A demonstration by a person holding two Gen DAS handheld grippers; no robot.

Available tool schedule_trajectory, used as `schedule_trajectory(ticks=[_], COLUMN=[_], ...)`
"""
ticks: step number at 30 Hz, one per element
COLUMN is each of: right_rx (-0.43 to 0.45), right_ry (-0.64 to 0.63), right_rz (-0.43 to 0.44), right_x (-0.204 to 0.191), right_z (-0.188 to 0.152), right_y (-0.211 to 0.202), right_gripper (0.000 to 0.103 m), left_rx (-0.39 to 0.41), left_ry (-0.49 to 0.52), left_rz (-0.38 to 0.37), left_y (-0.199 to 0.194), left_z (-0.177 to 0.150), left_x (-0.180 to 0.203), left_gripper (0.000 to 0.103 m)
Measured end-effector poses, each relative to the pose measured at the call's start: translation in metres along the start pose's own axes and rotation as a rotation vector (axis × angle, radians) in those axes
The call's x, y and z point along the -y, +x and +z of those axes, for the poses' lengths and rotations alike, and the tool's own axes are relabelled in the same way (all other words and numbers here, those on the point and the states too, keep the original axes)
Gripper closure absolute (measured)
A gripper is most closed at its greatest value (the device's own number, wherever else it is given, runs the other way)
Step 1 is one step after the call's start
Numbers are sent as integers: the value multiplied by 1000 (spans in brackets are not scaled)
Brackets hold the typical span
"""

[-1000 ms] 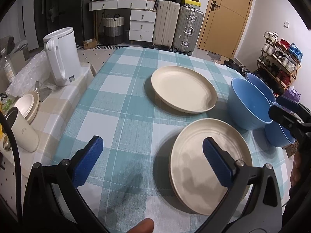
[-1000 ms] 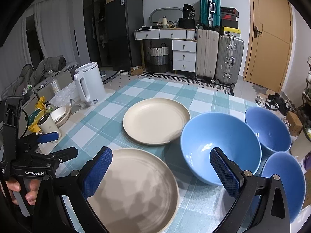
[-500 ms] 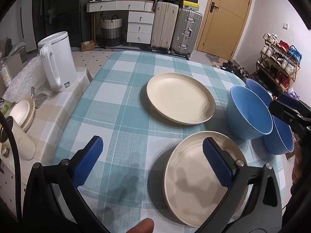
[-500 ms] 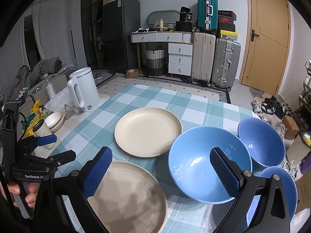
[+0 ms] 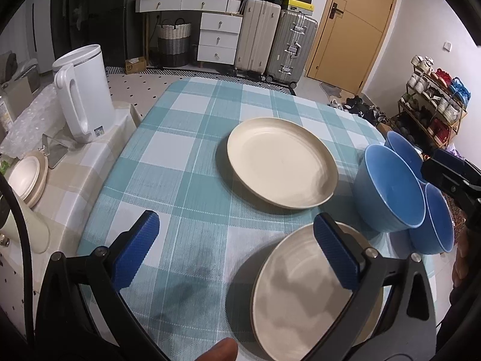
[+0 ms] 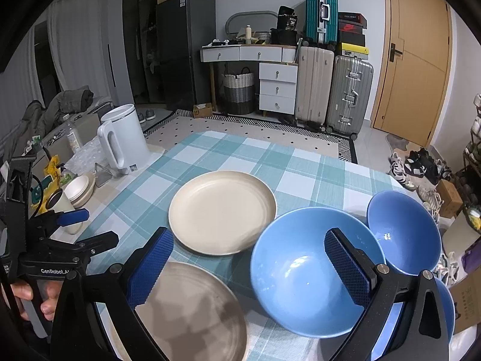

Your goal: Organize plates and bowls

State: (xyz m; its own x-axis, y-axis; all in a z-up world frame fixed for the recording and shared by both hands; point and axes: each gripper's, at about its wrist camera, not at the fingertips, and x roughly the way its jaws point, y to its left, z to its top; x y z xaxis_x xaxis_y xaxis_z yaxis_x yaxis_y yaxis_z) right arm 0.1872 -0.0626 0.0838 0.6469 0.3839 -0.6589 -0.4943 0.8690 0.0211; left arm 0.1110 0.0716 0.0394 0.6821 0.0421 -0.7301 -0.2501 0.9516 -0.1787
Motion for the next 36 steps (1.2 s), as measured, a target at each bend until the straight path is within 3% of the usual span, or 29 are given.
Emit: schedule_trajectory(ticks=[12,36], right_rx=[-63,-327], right_ry=[33,14], right_rz=[7,67], right_x=[23,37], right_z=[27,65], right_y=[20,145], right_gripper=[1,1], left_rx=[-29,-146], left_ry=[7,-33], left_rz=[-2,31], left_y=[19,101], left_z=[25,57], left_x=[9,-9], left_gripper=[1,1])
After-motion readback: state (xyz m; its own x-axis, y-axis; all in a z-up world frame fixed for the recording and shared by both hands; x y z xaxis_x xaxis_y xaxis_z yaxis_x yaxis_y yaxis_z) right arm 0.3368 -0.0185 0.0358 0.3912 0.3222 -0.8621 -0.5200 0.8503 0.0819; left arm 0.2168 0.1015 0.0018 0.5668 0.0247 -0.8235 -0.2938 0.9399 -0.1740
